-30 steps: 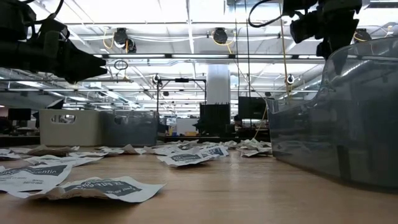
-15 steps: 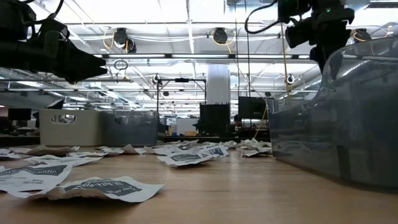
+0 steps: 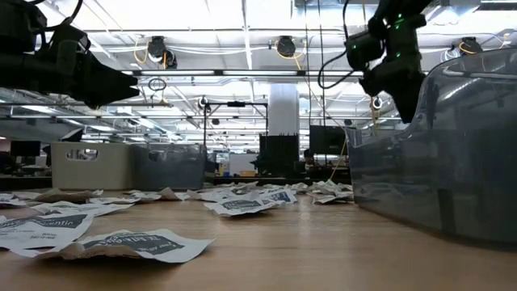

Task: Pick & Place First Aid Supplies
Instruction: Put the white bandage pack into the bottom gray bin

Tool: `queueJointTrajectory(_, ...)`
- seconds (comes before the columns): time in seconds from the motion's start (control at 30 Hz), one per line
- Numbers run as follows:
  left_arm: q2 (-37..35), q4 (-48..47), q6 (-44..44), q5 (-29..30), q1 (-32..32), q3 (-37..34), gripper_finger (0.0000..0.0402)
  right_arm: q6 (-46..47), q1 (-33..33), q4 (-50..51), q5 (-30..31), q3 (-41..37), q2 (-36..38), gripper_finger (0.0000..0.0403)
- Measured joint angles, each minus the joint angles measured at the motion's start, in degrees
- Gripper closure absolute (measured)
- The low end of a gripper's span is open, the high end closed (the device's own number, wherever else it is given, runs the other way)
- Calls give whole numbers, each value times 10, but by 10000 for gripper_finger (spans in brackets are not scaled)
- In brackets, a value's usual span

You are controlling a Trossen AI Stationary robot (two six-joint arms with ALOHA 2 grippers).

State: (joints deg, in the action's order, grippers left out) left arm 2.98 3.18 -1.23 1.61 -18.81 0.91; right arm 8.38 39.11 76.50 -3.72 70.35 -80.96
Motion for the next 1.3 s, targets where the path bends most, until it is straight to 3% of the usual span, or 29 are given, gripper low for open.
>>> queueJointTrajectory(0.27,0,0,0,0,0,0,96,91,58,-46,66,0,-37,140)
queueJointTrajectory(0.57,0,0,0,0,0,0,96,219,101,-97,69,0,-53,140)
queueJointTrajectory(0.93,0,0,0,0,0,0,96,302,106,-120,69,-7,-62,140)
queueJointTrajectory(1.3,0,0,0,0,0,0,96,367,84,-189,67,-68,-104,140)
